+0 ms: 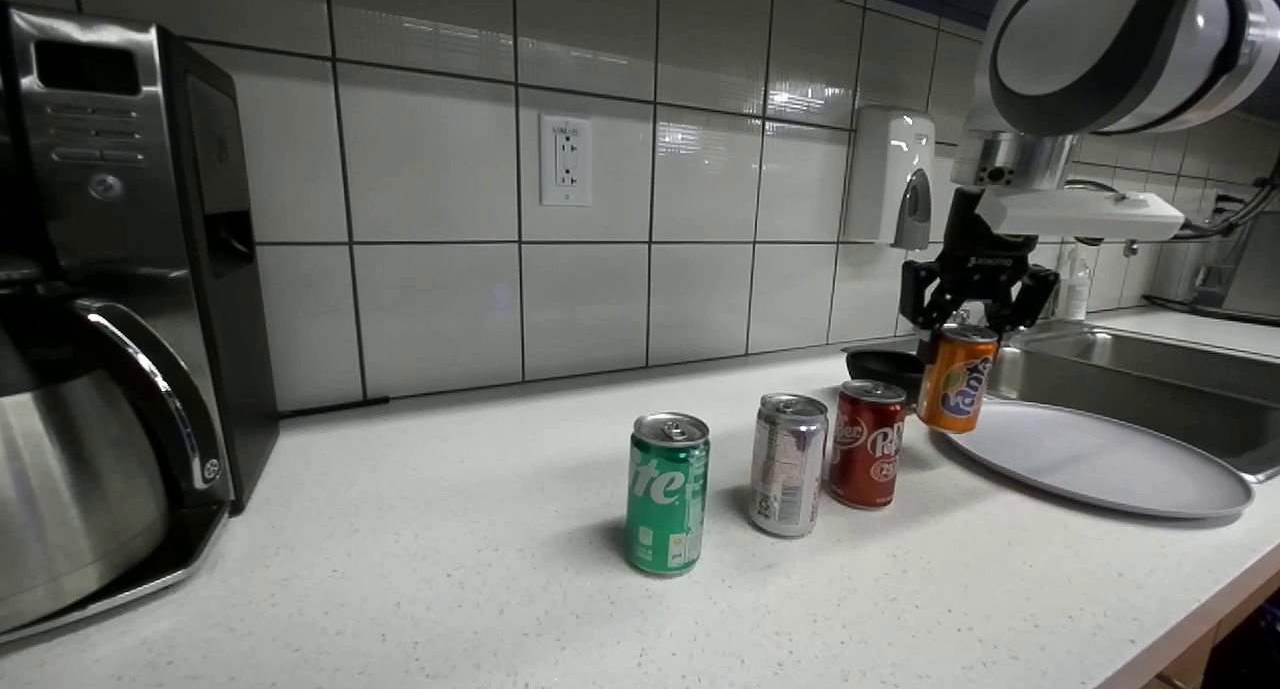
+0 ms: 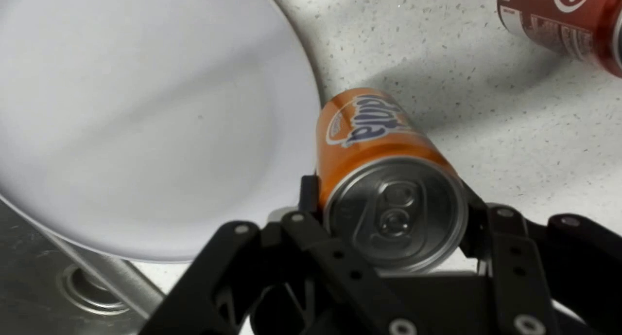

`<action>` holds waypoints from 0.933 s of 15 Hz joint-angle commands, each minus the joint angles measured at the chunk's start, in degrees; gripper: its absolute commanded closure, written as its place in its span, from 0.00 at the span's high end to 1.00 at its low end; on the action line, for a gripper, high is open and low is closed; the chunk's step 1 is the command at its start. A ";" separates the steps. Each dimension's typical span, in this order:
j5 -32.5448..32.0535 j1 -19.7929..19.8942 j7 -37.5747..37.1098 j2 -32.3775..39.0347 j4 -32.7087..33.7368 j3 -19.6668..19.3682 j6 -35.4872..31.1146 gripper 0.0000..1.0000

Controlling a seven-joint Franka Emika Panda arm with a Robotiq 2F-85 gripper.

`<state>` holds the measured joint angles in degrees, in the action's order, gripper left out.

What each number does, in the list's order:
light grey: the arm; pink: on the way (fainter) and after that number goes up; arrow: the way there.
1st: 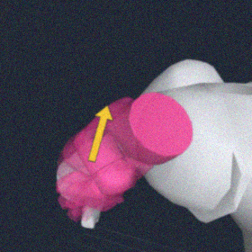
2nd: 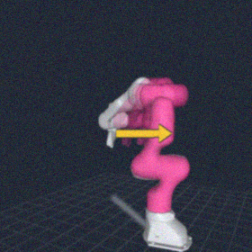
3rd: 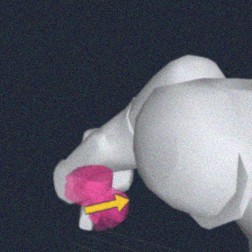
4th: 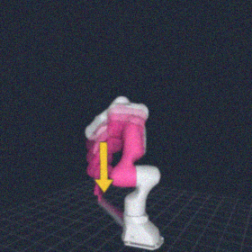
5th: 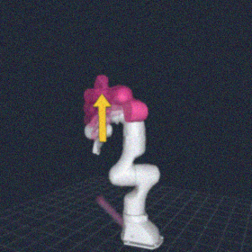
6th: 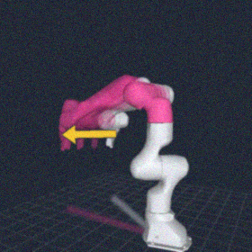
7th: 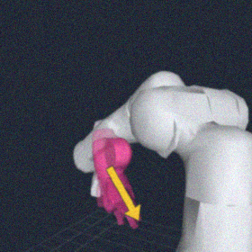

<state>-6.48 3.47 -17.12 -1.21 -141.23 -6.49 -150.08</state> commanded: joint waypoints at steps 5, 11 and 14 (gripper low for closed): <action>-1.87 4.73 -3.35 -3.94 -2.72 -1.89 -1.16 0.38; -1.61 7.67 -2.96 -3.17 -1.79 -3.98 -0.81 0.38; -1.20 8.84 -2.60 -2.47 -1.15 -5.04 -0.74 0.38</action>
<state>-6.53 10.85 -18.36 -2.90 -142.63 -11.05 -150.60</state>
